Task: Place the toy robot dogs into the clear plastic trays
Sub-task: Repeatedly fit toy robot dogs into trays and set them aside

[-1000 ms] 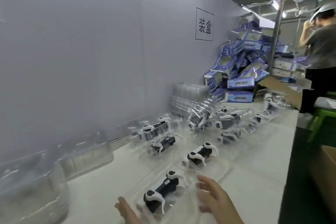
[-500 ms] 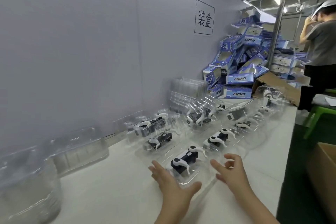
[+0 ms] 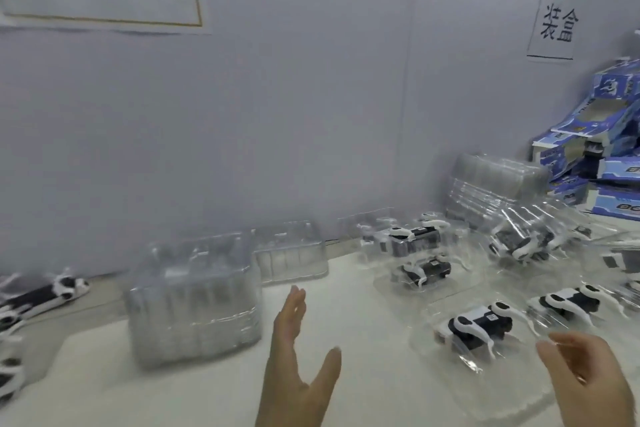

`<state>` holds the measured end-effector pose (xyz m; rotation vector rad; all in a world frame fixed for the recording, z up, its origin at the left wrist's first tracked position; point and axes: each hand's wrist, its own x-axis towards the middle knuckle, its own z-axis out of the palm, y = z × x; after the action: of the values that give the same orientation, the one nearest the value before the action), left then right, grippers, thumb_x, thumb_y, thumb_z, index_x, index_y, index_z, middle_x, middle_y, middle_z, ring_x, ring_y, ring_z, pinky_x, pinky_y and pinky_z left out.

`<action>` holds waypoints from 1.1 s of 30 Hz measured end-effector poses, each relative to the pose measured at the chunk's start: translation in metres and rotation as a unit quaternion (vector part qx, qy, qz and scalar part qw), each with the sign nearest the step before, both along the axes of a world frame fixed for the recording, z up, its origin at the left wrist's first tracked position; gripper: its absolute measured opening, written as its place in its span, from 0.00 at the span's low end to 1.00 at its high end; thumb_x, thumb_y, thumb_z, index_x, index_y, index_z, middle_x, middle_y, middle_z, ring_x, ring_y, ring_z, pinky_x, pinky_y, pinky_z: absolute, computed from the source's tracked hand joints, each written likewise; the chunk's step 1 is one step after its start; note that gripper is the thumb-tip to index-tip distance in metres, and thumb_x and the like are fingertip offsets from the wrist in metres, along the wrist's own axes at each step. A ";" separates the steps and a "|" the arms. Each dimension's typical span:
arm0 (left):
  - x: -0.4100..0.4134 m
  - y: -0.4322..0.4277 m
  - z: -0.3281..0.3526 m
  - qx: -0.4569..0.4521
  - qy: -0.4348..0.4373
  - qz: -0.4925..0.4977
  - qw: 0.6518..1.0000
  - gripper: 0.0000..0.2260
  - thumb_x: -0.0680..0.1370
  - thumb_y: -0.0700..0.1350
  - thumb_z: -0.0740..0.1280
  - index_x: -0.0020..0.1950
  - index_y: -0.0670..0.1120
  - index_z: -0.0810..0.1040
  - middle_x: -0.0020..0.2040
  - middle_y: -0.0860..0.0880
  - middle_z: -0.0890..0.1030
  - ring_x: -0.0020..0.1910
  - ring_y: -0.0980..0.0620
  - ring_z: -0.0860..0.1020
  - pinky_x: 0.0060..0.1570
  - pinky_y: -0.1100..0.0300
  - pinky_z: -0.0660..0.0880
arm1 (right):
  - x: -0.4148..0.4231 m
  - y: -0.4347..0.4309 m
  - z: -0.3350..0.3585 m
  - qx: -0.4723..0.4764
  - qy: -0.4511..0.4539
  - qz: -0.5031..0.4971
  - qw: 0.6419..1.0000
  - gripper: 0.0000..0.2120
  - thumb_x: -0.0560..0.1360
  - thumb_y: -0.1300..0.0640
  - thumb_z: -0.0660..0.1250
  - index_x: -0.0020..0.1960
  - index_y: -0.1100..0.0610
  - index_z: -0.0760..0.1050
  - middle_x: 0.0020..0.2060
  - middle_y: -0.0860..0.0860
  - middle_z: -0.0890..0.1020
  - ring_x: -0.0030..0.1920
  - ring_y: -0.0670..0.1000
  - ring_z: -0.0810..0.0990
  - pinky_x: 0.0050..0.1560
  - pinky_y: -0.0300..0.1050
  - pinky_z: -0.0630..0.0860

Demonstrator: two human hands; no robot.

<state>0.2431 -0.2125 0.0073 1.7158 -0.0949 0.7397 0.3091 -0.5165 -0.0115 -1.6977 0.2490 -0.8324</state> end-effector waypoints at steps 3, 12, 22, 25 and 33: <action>-0.024 0.073 0.005 0.060 -0.097 0.189 0.975 0.30 0.68 0.47 0.73 0.64 0.68 0.68 0.67 0.61 0.72 0.65 0.57 0.73 0.64 0.68 0.67 | -0.007 0.051 0.015 -0.024 -0.092 0.033 0.995 0.08 0.70 0.55 0.72 0.45 0.53 0.75 0.31 0.44 0.74 0.30 0.43 0.69 0.35 0.30 0.68; -0.013 0.194 -0.013 -0.046 0.134 0.266 0.953 0.65 0.51 0.54 0.84 0.79 0.55 0.47 0.78 0.56 0.52 0.76 0.58 0.51 0.72 0.54 0.54 | 0.008 0.267 0.064 -0.321 -0.265 0.270 0.868 0.09 0.71 0.55 0.71 0.46 0.60 0.80 0.43 0.51 0.79 0.42 0.46 0.75 0.38 0.34 0.72; 0.012 0.210 -0.041 -0.153 0.098 0.136 0.974 0.51 0.59 0.53 0.80 0.77 0.55 0.59 0.64 0.54 0.74 0.58 0.65 0.75 0.43 0.77 0.72 | 0.033 0.416 0.080 -0.675 -0.186 0.268 0.662 0.28 0.76 0.29 0.50 0.43 0.54 0.65 0.25 0.46 0.67 0.25 0.50 0.67 0.26 0.40 0.56; 0.013 0.210 -0.042 -0.134 0.105 0.153 0.973 0.48 0.60 0.56 0.80 0.76 0.52 0.63 0.58 0.53 0.79 0.50 0.68 0.78 0.43 0.76 0.72 | 0.033 0.414 0.084 -0.647 -0.266 0.212 0.682 0.28 0.72 0.30 0.59 0.32 0.54 0.60 0.18 0.45 0.58 0.17 0.48 0.56 0.23 0.33 0.49; 0.008 0.205 -0.038 -0.134 0.139 0.168 0.967 0.47 0.59 0.62 0.81 0.74 0.52 0.66 0.59 0.57 0.80 0.56 0.59 0.79 0.57 0.63 0.76 | 0.043 0.410 0.115 -0.550 -0.315 0.258 0.729 0.27 0.70 0.37 0.70 0.29 0.55 0.63 0.16 0.51 0.65 0.18 0.50 0.57 0.23 0.36 0.57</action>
<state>0.2510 -0.0071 -0.0312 1.5727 0.4806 0.7114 0.3522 -0.1064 0.1033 -2.1950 -1.4042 -1.1422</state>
